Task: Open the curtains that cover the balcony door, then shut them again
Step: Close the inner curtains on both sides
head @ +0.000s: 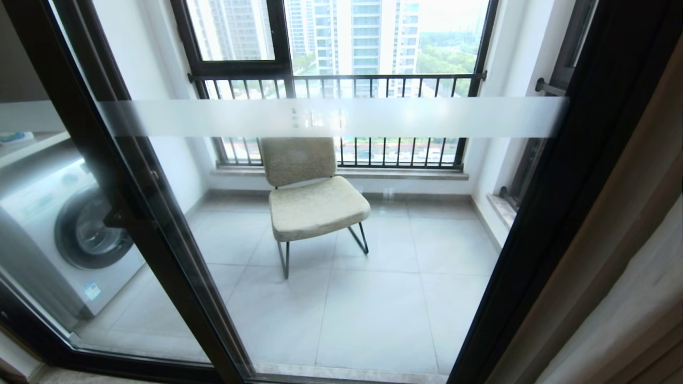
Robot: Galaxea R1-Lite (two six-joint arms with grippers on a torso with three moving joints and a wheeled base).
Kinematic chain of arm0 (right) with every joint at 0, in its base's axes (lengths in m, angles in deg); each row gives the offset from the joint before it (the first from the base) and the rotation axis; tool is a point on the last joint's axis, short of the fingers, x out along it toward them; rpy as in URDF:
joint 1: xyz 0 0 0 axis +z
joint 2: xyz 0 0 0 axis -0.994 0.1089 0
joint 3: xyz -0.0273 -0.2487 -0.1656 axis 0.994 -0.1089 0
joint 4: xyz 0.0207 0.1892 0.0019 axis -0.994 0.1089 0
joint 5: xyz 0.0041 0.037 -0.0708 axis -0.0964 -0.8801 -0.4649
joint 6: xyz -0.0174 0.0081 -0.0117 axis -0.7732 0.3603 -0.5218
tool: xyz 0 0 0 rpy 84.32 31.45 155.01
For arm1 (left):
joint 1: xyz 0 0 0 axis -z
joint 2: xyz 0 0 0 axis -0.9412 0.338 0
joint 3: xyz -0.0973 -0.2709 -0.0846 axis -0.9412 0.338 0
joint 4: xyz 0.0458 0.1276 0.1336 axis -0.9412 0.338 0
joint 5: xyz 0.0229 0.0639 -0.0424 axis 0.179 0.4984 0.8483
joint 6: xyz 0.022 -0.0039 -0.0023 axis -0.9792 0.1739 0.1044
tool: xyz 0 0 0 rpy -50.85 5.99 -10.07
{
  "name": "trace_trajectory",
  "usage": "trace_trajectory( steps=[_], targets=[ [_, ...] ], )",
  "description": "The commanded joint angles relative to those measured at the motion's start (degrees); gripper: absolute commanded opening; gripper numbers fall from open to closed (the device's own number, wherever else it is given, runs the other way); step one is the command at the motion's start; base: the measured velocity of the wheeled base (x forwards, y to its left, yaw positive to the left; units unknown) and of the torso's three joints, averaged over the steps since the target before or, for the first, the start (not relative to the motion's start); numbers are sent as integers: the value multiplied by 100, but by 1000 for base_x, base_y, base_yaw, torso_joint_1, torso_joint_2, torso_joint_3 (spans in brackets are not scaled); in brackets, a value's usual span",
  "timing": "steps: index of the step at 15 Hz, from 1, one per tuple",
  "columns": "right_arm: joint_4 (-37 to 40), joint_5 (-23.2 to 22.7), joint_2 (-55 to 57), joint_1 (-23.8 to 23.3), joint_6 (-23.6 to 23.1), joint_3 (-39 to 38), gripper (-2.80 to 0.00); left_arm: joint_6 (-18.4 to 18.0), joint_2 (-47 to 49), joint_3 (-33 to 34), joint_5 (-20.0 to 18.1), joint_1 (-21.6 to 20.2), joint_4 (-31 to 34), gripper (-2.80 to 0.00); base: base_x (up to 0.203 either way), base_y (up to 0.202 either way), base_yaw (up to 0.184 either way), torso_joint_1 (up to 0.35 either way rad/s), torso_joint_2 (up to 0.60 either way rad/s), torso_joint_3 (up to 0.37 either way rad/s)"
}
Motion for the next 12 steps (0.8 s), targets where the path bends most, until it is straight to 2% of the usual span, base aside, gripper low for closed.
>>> trace_trajectory(
  steps=[1, 4, 9, 10, 12],
  targets=[
    [-31, -391, 407, -594, -12, 186, -280, 4, -2, 0, 5, -1, -2, -280, 0, 0, 0, 0, 0, 0],
    [-29, -714, 636, -1059, 13, 510, -280, 4, -2, 0, 5, -1, -2, -280, 0, 0, 0, 0, 0, 0],
    [-110, -735, 821, -1567, 32, 711, -280, 4, -2, 0, 5, -1, -2, -280, 0, 0, 0, 0, 0, 0],
    [-169, -740, 902, -1614, 63, 744, 0, 4, -2, 0, 5, -1, -2, -280, 0, 0, 0, 0, 0, 0],
    [-347, -752, 1116, -1633, 189, 836, 0, 4, -2, 0, 5, -1, -2, -280, 0, 0, 0, 0, 0, 0]
  ],
)
